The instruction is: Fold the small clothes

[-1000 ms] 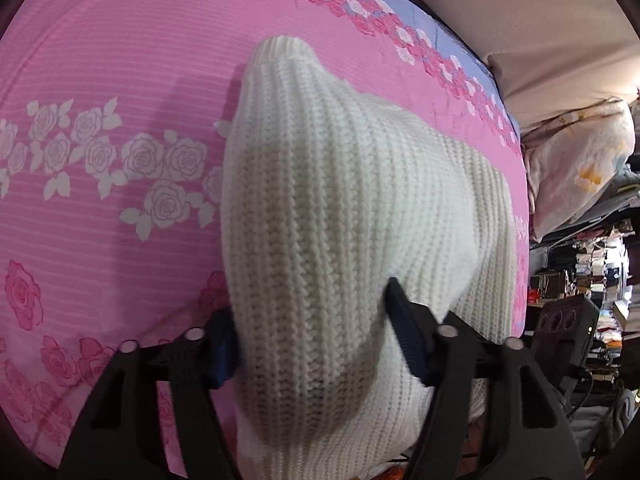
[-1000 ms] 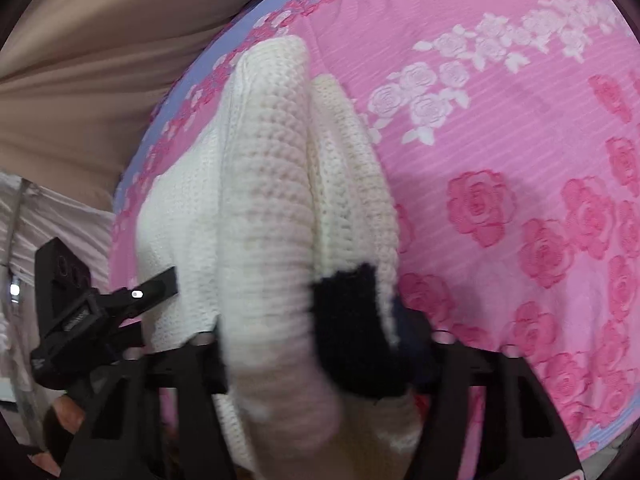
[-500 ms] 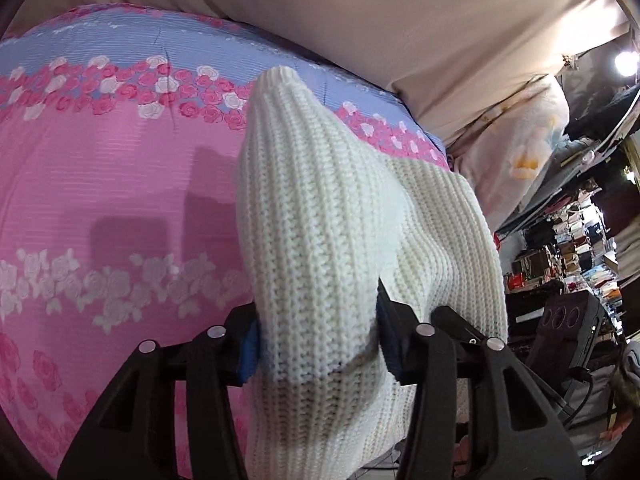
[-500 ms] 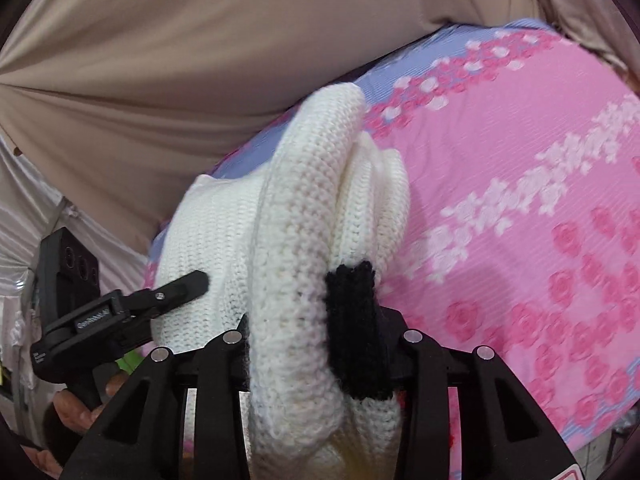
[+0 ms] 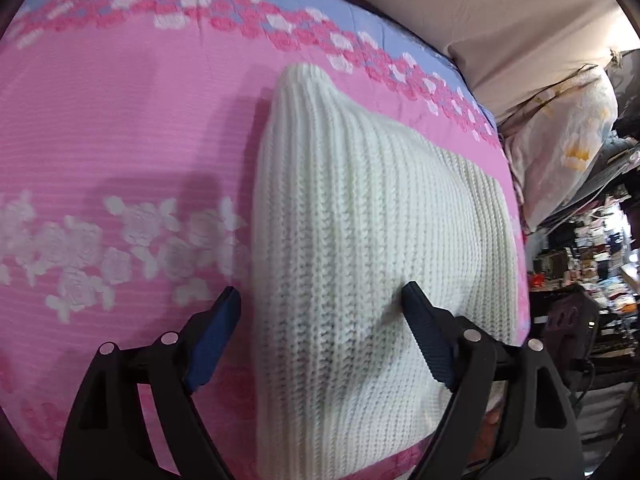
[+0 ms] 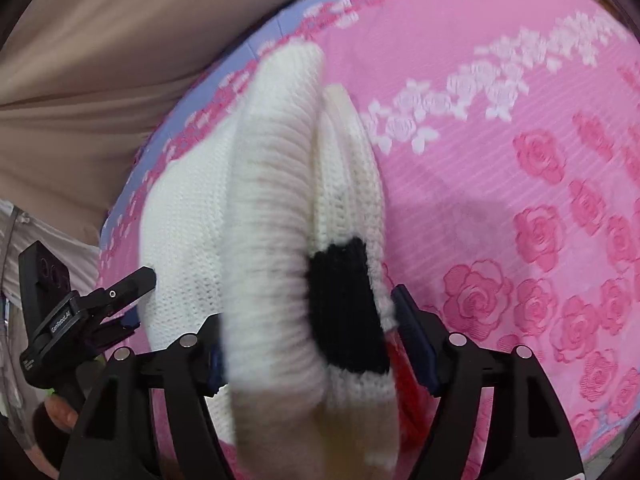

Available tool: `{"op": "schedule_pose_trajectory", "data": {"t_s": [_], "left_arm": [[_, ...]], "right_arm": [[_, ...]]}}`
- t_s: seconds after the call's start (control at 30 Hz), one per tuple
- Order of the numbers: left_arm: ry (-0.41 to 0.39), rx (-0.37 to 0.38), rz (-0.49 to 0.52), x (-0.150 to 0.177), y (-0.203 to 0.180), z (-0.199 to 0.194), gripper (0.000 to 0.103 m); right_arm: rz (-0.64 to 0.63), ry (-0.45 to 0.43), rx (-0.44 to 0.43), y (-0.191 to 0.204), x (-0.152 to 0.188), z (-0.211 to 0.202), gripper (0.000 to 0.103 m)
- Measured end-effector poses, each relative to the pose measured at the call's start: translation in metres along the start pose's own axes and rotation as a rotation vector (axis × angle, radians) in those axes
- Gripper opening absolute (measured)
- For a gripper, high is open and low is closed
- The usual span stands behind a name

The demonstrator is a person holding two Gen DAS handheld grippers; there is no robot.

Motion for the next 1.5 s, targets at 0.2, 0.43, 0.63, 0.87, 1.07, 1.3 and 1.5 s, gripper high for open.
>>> {"op": "schedule_pose_trajectory", "data": {"t_s": [0.2, 0.43, 0.63, 0.87, 1.07, 1.3, 1.5], "left_arm": [[0.021, 0.064, -0.011, -0.008, -0.017, 0.001, 0.045], [-0.127, 0.202, 0.15, -0.024, -0.082, -0.11, 0.043], [-0.312, 0.219, 0.3, -0.03, -0.107, -0.233, 0.044], [-0.343, -0.081, 0.168, -0.03, 0.019, -0.228, 0.068], [-0.242, -0.443, 0.166, -0.001, 0.094, -0.184, 0.056], [-0.271, -0.443, 0.033, 0.008, 0.106, -0.199, 0.056], [-0.288, -0.426, -0.103, 0.027, 0.125, -0.199, 0.056]], "right_arm": [[0.048, -0.01, -0.089, 0.01, -0.012, -0.002, 0.039], [-0.082, -0.213, -0.141, 0.082, -0.018, -0.102, 0.038], [-0.239, -0.399, -0.229, 0.162, -0.009, -0.195, 0.04], [-0.347, -0.302, -0.217, 0.228, 0.004, -0.093, 0.055], [-0.254, -0.107, -0.053, 0.204, 0.027, 0.001, 0.029], [-0.449, -0.098, -0.014, 0.257, 0.059, 0.0, 0.026], [-0.392, -0.007, 0.115, 0.231, 0.055, 0.049, 0.011]]}}
Point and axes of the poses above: each gripper's, at about its wrist camera, not at the fingertips, and z roughly the way its jaws point, y to its left, x to its underside, the point moved 2 cm from there along z, roughly the way its jaws point, and after that the axes turned 5 degrees about x, right-handed, at the moved point
